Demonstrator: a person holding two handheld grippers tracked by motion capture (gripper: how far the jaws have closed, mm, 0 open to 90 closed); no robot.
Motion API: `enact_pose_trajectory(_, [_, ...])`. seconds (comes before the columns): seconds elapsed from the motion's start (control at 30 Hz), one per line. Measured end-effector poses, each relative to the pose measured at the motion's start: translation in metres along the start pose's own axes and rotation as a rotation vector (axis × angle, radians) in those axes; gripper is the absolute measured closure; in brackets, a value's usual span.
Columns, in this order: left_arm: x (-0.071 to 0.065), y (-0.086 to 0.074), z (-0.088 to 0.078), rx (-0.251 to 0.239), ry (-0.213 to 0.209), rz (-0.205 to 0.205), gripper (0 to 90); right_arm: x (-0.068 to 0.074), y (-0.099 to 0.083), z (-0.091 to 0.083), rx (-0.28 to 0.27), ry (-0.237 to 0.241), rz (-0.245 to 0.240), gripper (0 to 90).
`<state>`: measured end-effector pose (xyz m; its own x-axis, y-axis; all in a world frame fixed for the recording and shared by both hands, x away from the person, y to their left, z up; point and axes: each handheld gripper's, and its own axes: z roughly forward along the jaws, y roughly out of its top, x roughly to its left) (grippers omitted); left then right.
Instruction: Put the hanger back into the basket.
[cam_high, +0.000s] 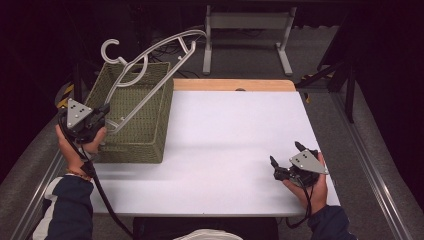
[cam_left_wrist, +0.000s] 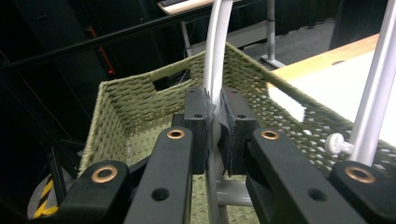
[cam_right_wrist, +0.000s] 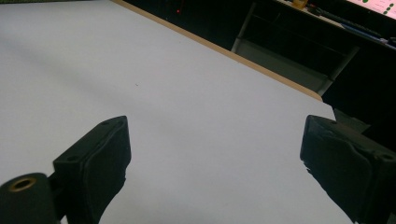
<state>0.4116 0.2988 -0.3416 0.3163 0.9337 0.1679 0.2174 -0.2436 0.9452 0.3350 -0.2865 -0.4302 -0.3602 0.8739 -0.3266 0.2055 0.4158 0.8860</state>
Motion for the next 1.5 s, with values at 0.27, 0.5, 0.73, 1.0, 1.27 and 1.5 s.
enact_pose_trajectory(0.27, [0.016, -0.006, 0.011, 0.051, 0.032, -0.027, 82.6, 0.003, 0.0, 0.002, 0.014, 0.007, -0.021, 9.5])
enact_pose_trajectory(0.5, [0.02, -0.009, 0.021, 0.113, 0.037, -0.029, 82.3, 0.004, -0.001, 0.002, 0.02, 0.012, -0.036, 9.5])
enact_pose_trajectory(0.73, [0.02, -0.006, 0.028, 0.202, 0.018, -0.015, 81.7, 0.005, -0.001, 0.003, 0.027, 0.018, -0.043, 9.7])
enact_pose_trajectory(1.0, [0.023, -0.007, 0.032, 0.302, 0.076, -0.007, 81.7, 0.005, -0.001, 0.003, 0.03, 0.025, -0.046, 9.7])
enact_pose_trajectory(1.27, [0.036, -0.018, 0.034, 0.393, 0.183, -0.017, 81.9, 0.006, -0.001, 0.003, 0.033, 0.03, -0.046, 9.7])
enact_pose_trajectory(1.5, [0.039, -0.016, 0.035, 0.407, 0.131, -0.026, 54.4, 0.006, 0.0, 0.004, 0.037, 0.038, -0.043, 9.8])
